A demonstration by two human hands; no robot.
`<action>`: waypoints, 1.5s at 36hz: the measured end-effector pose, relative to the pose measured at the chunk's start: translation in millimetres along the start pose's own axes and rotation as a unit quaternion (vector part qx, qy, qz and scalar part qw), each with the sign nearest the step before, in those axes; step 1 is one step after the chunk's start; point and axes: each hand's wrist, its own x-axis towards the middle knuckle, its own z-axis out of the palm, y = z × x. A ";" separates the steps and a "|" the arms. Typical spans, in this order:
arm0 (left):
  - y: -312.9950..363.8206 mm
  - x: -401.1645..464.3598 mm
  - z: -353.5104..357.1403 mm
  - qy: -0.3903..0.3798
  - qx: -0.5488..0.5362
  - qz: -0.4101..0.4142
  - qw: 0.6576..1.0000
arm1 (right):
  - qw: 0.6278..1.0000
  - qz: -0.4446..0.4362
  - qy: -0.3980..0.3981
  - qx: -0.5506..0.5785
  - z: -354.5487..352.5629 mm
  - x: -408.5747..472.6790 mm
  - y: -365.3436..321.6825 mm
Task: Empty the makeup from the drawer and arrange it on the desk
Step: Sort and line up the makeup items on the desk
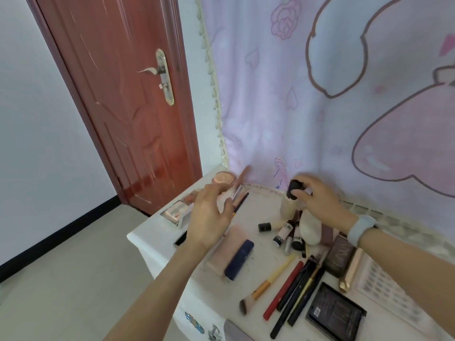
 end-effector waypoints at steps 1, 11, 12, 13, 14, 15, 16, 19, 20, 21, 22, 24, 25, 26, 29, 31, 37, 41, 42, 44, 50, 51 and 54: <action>4.3 4.2 5.5 -0.021 -0.013 0.009 1.000 | 1.000 0.013 0.008 0.025 -1.9 0.7 -3.3; 42.6 40.8 49.4 -0.217 -0.102 -0.063 0.969 | 0.983 -0.002 0.057 0.174 -26.6 15.8 -55.6; 44.5 43.2 49.6 -0.204 -0.109 -0.059 0.971 | 0.979 -0.002 0.065 0.192 -29.0 17.6 -59.3; 45.1 45.0 49.4 -0.189 -0.115 -0.047 0.974 | 0.977 -0.002 0.071 0.201 -31.5 20.0 -60.9; 45.7 46.3 48.9 -0.179 -0.121 -0.036 0.976 | 0.977 -0.003 0.074 0.199 -34.0 22.0 -62.7; 46.0 47.3 48.4 -0.171 -0.127 -0.027 0.977 | 0.981 -0.004 0.074 0.178 -36.5 24.5 -63.3; 46.0 47.8 47.9 -0.159 -0.133 -0.016 0.978 | 0.986 -0.001 0.070 0.153 -39.2 26.4 -64.8; 47.0 50.6 45.6 -0.115 -0.100 0.025 0.988 | 0.997 0.013 0.044 0.068 -46.2 33.7 -69.9; 47.8 52.1 45.2 -0.103 -0.068 0.048 0.991 | 0.999 0.018 0.040 0.019 -48.0 36.1 -73.3; 48.8 53.7 45.0 -0.096 -0.042 0.071 0.992 | 0.998 0.014 0.042 -0.032 -49.1 38.5 -76.1; 49.8 56.1 44.8 -0.094 -0.028 0.087 0.991 | 0.996 0.006 0.052 -0.071 -50.3 41.0 -79.4; 54.2 61.2 41.4 -0.112 -0.026 0.102 0.988 | 0.992 -0.022 0.071 -0.106 -53.2 45.6 -86.6; 56.2 63.8 38.5 -0.127 -0.043 0.103 0.986 | 0.990 -0.041 0.073 -0.116 -55.3 47.5 -89.5; 56.8 67.0 35.5 -0.144 -0.072 0.100 0.982 | 0.988 -0.064 0.068 -0.125 -57.7 48.7 -92.8; 55.8 75.4 26.3 -0.178 -0.144 0.090 0.969 | 0.984 -0.121 0.013 -0.131 -68.0 53.0 -98.7; 52.7 80.3 22.4 -0.180 -0.150 0.084 0.969 | 0.983 -0.130 -0.065 -0.110 -77.1 56.4 -100.0; 41.6 87.7 21.2 -0.160 -0.123 0.069 0.977 | 0.982 -0.078 -0.170 -0.024 -96.2 67.6 -111.7; 40.9 90.1 23.8 -0.154 -0.110 0.068 0.979 | 0.978 -0.021 -0.131 -0.160 -95.4 74.2 -119.2; 41.0 90.9 24.1 -0.153 -0.106 0.068 0.980 | 0.973 -0.029 -0.133 -0.185 -94.4 76.1 -119.2; 41.0 93.1 23.9 -0.151 -0.106 0.070 0.980 | 0.973 -0.054 -0.142 -0.176 -95.9 77.3 -119.1; 38.6 100.6 20.5 -0.150 -0.105 0.072 0.980 | 0.984 -0.038 -0.169 -0.031 -104.7 79.0 -126.8; 38.7 101.2 20.6 -0.150 -0.104 0.074 0.980 | 0.986 -0.022 -0.150 -0.066 -102.6 80.1 -128.3; 41.0 101.2 21.1 -0.153 -0.110 0.075 0.979 | 0.970 -0.037 -0.115 -0.213 -97.5 82.2 -128.2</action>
